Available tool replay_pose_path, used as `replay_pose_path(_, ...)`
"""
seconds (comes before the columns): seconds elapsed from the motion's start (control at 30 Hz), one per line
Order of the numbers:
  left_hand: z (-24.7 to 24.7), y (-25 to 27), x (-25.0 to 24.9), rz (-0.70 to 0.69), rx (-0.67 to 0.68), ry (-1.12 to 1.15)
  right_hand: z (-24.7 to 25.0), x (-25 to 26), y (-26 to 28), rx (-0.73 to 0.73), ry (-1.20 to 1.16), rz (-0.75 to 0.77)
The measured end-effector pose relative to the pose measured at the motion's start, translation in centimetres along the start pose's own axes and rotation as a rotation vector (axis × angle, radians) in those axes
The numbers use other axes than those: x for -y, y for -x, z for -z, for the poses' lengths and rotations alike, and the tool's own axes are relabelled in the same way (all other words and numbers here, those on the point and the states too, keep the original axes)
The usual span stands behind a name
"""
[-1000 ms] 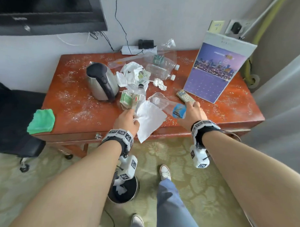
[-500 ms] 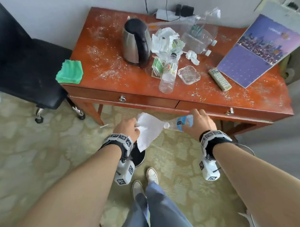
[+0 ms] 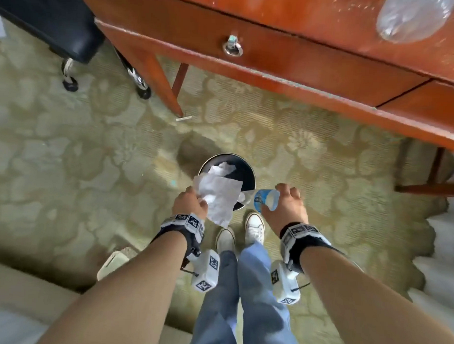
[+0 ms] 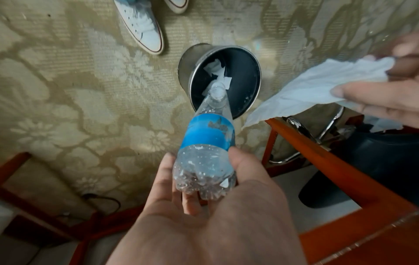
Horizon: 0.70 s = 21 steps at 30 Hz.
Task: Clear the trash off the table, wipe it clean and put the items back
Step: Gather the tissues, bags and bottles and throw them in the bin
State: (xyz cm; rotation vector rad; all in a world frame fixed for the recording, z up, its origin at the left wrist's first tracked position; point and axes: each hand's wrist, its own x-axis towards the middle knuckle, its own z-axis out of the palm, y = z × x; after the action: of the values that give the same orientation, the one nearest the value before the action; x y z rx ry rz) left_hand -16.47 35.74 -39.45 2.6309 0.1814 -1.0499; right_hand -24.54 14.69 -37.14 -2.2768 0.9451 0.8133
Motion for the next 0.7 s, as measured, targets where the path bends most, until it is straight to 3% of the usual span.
replay_pose_path(0.27, -4.1, -4.7, -0.5, 0.087, -0.058, 0.196, -4.3, -0.4, -4.6, 0.003, -0.060, -0.087)
replay_pose_path(0.7, -8.1, -7.1, 3.8, 0.257, 0.136, 0.395, -6.4, 0.9, -7.5, 0.035, -0.039, 0.013)
